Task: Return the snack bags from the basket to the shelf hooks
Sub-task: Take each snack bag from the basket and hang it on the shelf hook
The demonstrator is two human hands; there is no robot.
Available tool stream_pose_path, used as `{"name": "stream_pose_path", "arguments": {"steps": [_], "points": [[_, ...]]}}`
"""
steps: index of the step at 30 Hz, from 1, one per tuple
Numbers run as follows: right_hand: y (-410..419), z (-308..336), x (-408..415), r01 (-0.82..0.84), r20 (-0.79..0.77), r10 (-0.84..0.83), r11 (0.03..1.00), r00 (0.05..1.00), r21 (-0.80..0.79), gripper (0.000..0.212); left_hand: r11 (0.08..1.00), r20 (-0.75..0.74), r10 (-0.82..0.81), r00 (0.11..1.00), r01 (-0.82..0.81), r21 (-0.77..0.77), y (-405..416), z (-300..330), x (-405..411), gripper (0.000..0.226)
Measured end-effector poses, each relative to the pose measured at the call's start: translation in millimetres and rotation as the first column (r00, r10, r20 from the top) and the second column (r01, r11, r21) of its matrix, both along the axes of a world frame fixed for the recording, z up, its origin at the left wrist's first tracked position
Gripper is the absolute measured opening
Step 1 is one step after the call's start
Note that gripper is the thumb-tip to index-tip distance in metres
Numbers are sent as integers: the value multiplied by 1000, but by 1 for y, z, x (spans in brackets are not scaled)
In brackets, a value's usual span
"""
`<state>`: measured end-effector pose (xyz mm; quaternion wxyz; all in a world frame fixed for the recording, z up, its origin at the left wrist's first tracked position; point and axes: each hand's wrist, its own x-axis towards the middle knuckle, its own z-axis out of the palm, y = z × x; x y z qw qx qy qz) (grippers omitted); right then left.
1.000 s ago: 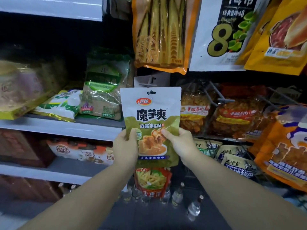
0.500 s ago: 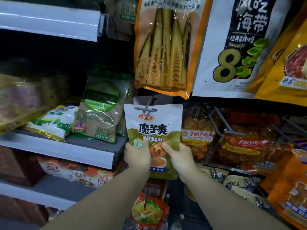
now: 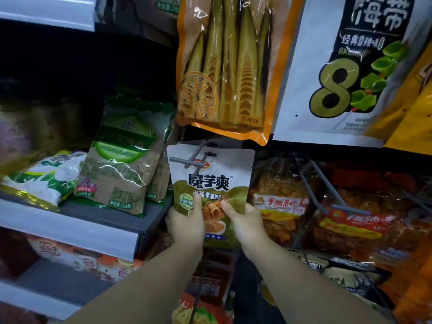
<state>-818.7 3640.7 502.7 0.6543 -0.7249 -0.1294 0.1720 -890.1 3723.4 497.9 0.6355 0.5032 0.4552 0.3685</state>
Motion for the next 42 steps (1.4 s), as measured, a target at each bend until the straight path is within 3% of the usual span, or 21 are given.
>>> {"name": "stream_pose_path", "arguments": {"steps": [2, 5, 10, 13, 17, 19, 27, 30, 35, 40, 42], "points": [[-2, 0, -3, -7, 15, 7, 1000, 1000, -10, 8, 999, 12, -29, 1000, 28, 35, 0, -3, -2, 82], [-11, 1, -7, -24, 46, 26, 999, 999, -41, 9, 999, 48, -41, 998, 41, -7, -1, -5, -12, 78], [-31, 2, -17, -18, 114, 36, 988, 993, -152, 28, 988, 46, -151, 987, 151, -7, -1, -16, -31, 99], [-41, 3, -24, 25, 160, 10, 976, 987, -215, 42, 983, -7, -182, 983, 182, -36, 18, -60, -29, 109], [-53, 6, -37, 83, 171, -33, 952, 985, -295, 56, 958, -187, -256, 948, 274, 80, -6, -17, -70, 85], [-61, 9, -48, 48, 160, 5, 945, 987, -323, 51, 945, -254, -243, 936, 288, 154, -14, -8, -84, 68], [-105, 11, -90, -78, 103, 136, 895, 985, -438, 34, 834, -423, -291, 858, 444, 328, -42, -2, -122, 53], [-136, -3, -103, -116, 85, 177, 871, 980, -478, 34, 759, -519, -371, 770, 574, 309, -69, -10, -142, 46], [-196, -47, -126, -156, 29, 217, 784, 976, -600, 38, 603, -718, -434, 544, 767, 217, -120, -62, -172, 36], [-255, -117, -154, -257, -79, 285, 665, 955, -701, 36, 461, -873, -430, 229, 887, 6, -168, -148, -198, 25], [-274, -156, -164, -308, -119, 331, 608, 936, -731, 38, 429, -918, -382, 107, 900, -73, -187, -187, -209, 31]]}}
